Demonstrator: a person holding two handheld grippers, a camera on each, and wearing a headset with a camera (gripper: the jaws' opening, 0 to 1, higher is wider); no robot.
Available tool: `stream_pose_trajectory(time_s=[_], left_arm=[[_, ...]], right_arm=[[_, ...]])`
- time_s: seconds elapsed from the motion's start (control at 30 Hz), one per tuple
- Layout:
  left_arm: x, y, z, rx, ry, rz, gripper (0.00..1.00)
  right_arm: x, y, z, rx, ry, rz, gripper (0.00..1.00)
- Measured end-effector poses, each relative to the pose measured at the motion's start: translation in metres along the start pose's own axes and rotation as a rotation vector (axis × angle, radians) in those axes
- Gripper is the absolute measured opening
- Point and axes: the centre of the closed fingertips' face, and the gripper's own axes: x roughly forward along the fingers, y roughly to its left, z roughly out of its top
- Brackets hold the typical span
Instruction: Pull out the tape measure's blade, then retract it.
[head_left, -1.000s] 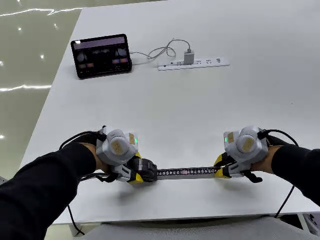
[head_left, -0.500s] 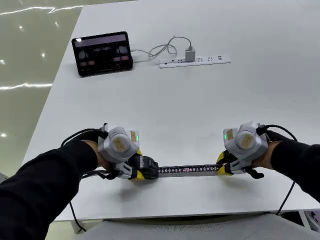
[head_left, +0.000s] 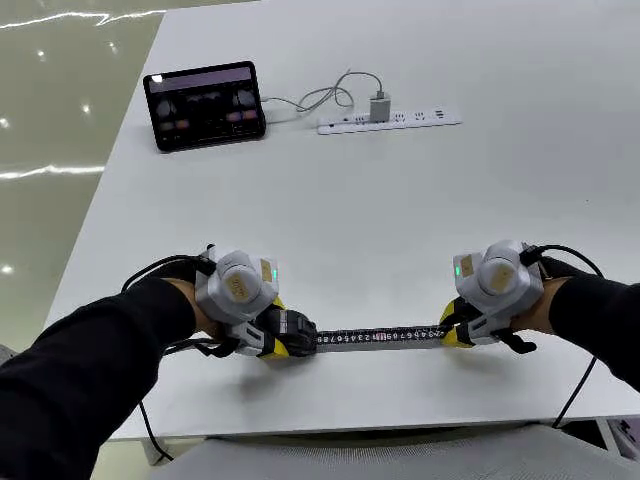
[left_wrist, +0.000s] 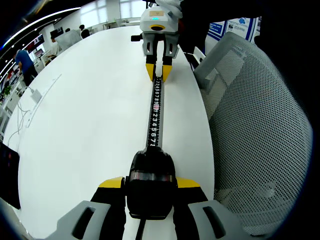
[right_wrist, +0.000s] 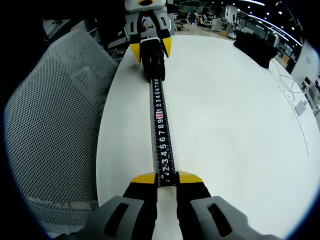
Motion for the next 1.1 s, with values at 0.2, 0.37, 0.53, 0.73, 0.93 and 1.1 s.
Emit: stream_pose_trajectory(time_s=[0.2, 0.37, 0.53, 0.73, 0.93, 1.1], left_arm=[[0.0, 0.0, 0.0, -0.002, 0.0, -0.001, 0.32], [0.001, 0.0, -0.001, -0.002, 0.002, -0.002, 0.32], [0.001, 0.0, 0.0, -0.007, -0.003, 0.001, 0.32], [0.001, 0.0, 0.0, -0.008, -0.003, 0.0, 0.32], [0.001, 0.001, 0.0, -0.01, -0.003, 0.0, 0.32], [0.001, 0.0, 0.001, -0.009, -0.002, 0.0, 0.32]], right_arm=[[-0.001, -0.002, -0.003, 0.011, 0.003, -0.003, 0.08], [-0.002, -0.001, -0.006, 0.013, 0.009, -0.001, 0.08], [-0.003, -0.002, -0.009, 0.012, 0.015, -0.003, 0.08], [-0.005, -0.004, -0.012, 0.013, 0.018, -0.007, 0.08], [-0.006, -0.005, -0.016, 0.016, 0.016, -0.01, 0.08], [-0.007, -0.004, -0.019, 0.014, 0.024, -0.008, 0.08]])
